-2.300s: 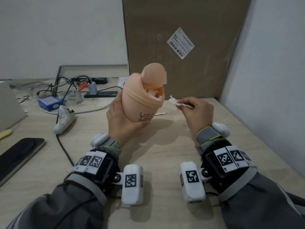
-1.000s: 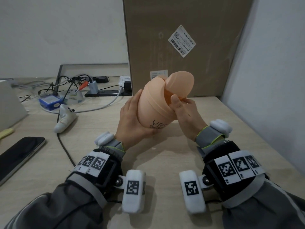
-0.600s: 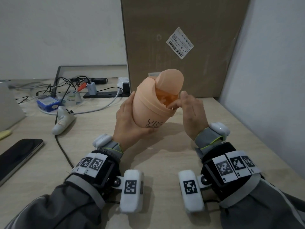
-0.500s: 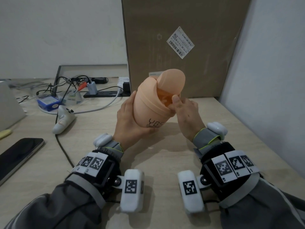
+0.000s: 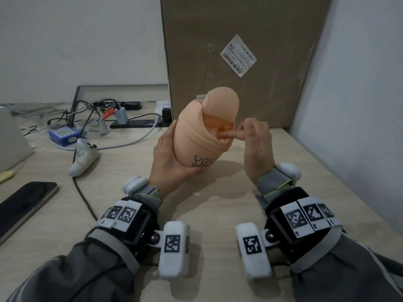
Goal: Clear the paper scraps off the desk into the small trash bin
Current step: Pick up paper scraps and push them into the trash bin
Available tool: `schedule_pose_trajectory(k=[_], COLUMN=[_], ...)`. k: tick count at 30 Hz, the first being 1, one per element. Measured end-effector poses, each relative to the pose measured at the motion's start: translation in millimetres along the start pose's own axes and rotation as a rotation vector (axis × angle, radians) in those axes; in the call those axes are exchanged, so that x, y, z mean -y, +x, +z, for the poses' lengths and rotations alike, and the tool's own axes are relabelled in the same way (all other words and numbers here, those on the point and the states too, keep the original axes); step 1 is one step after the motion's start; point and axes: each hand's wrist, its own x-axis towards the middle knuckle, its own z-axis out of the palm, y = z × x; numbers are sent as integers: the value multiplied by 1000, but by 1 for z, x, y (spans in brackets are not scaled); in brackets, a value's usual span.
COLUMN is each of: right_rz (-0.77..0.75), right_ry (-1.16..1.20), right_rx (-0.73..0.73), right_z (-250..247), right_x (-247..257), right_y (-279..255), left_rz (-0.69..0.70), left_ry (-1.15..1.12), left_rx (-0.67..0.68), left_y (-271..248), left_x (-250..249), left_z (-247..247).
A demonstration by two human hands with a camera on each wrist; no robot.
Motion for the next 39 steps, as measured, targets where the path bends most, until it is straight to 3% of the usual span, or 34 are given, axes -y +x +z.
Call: schedule_pose_trajectory(k=[5, 10, 14, 19, 27, 31, 39], right_rz=[79, 216, 306, 408, 330, 271, 187], right_ry=[123, 166, -1, -315, -746, -788, -856], right_rx=[-196, -214, 27, 379, 918, 1020, 981], right_z=[-3, 4, 20, 47, 101, 125, 138], right_x=[-2, -4, 1, -12, -30, -43, -47], right_y=[2, 6, 17, 50, 76, 79, 79], left_rz=[-36, -109, -263, -288, -318, -319, -323], left_ry=[-57, -97, -42, 20, 27, 22, 15], left_rx=[-55, -244, -409, -473, -497, -494, -485], left_y=[3, 7, 11, 17, 20, 20, 21], left_x=[4, 10, 20, 28, 38, 42, 42], left_z=[-1, -19, -39, -43, -42, -42, -39])
